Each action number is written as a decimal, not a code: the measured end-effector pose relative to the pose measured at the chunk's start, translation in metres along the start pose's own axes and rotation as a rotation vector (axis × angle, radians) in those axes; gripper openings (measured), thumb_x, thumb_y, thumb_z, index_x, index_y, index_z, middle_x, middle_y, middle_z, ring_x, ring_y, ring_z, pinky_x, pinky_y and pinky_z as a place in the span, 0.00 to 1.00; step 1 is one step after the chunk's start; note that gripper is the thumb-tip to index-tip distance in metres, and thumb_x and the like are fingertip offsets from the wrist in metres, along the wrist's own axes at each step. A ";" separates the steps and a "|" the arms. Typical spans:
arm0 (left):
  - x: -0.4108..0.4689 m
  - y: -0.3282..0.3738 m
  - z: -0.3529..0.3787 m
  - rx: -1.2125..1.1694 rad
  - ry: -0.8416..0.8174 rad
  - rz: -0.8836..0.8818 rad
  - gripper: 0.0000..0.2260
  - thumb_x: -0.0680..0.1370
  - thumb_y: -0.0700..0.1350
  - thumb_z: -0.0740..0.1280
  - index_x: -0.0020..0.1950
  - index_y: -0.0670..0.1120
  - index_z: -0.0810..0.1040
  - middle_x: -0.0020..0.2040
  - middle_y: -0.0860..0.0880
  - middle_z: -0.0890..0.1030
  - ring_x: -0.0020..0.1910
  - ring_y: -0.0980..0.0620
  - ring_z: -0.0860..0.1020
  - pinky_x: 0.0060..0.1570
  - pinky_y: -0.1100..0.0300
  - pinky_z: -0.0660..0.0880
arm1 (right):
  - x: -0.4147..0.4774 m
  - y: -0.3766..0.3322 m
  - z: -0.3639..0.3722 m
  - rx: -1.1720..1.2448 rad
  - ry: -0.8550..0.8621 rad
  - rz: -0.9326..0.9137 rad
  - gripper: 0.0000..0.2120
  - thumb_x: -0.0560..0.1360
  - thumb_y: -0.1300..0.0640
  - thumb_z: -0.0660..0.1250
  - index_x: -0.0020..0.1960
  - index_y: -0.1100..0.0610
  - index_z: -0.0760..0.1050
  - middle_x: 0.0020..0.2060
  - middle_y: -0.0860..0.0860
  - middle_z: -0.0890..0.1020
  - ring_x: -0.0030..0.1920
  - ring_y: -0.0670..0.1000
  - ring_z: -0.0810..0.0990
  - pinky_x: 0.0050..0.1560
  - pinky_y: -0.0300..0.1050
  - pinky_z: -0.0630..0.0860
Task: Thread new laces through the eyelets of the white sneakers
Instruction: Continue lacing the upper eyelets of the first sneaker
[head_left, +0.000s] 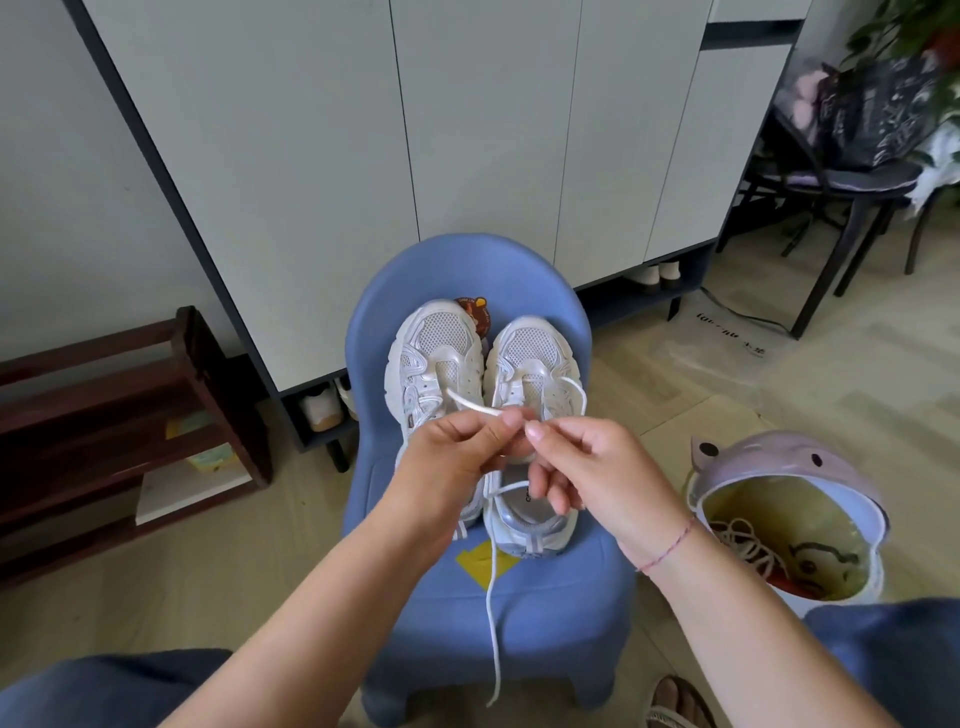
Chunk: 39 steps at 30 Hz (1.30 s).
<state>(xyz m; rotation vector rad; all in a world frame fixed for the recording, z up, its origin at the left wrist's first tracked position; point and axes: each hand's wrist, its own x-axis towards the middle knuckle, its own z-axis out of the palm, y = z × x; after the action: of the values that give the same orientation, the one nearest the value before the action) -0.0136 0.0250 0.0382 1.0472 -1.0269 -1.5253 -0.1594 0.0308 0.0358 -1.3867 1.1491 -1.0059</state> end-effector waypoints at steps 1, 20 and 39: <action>0.003 0.001 -0.003 0.010 0.040 0.011 0.06 0.72 0.43 0.69 0.42 0.43 0.84 0.36 0.50 0.83 0.34 0.60 0.78 0.37 0.70 0.74 | 0.001 0.002 -0.004 -0.012 0.023 0.016 0.11 0.79 0.56 0.62 0.41 0.58 0.77 0.28 0.52 0.78 0.23 0.47 0.70 0.24 0.32 0.64; 0.072 0.062 -0.033 -0.063 0.207 0.183 0.06 0.76 0.34 0.67 0.45 0.43 0.80 0.36 0.50 0.81 0.33 0.58 0.79 0.37 0.69 0.76 | 0.093 -0.011 -0.055 0.708 -0.009 0.398 0.08 0.76 0.61 0.63 0.41 0.61 0.78 0.30 0.51 0.76 0.26 0.44 0.75 0.23 0.33 0.70; 0.101 -0.015 -0.018 0.253 0.321 0.079 0.05 0.75 0.34 0.69 0.41 0.43 0.79 0.31 0.47 0.80 0.27 0.55 0.78 0.27 0.65 0.74 | 0.095 0.034 -0.011 -0.466 0.250 0.118 0.11 0.72 0.53 0.70 0.40 0.62 0.80 0.32 0.62 0.79 0.29 0.55 0.77 0.31 0.48 0.76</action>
<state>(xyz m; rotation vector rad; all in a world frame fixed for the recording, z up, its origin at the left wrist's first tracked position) -0.0153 -0.0737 0.0059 1.3613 -1.0351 -1.1364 -0.1560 -0.0651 0.0030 -1.5566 1.7129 -0.8752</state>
